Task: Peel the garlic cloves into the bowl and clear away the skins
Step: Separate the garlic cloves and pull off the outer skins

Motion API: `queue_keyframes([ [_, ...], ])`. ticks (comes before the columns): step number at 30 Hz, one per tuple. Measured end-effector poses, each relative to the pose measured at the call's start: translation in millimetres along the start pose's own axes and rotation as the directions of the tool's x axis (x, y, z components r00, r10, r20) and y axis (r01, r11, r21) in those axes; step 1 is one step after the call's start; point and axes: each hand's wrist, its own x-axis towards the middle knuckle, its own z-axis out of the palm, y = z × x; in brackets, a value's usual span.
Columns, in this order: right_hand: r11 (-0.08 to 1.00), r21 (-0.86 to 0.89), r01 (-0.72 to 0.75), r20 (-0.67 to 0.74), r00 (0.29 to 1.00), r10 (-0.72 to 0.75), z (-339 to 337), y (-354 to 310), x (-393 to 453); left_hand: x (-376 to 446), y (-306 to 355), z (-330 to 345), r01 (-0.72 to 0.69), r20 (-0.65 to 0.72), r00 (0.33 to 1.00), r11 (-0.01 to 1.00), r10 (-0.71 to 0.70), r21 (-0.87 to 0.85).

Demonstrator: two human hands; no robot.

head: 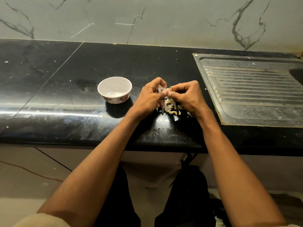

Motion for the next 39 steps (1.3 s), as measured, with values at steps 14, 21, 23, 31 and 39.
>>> queue_keyframes([
  [14,0.979,0.203,-0.03,0.047,0.999,0.021,-2,-4,-1,-3,3,2,-0.008,-0.056,0.998,0.999,0.005,-0.044],
  [21,0.978,0.203,-0.043,0.122,0.992,0.018,-11,0,-1,-3,0,0,-0.022,-0.084,0.996,0.995,0.014,-0.096],
  [23,0.977,0.207,-0.047,0.139,0.99,0.018,-13,0,-1,-4,2,0,-0.03,-0.081,0.997,0.99,0.019,-0.137],
  [31,0.973,0.225,-0.051,0.159,0.987,0.015,-16,-1,-1,-5,3,-2,-0.033,-0.096,0.995,0.982,0.016,-0.184],
  [39,0.967,0.244,-0.071,-0.015,0.997,0.077,-9,1,2,-5,1,-3,-0.039,-0.139,0.99,0.981,0.012,-0.192],
])
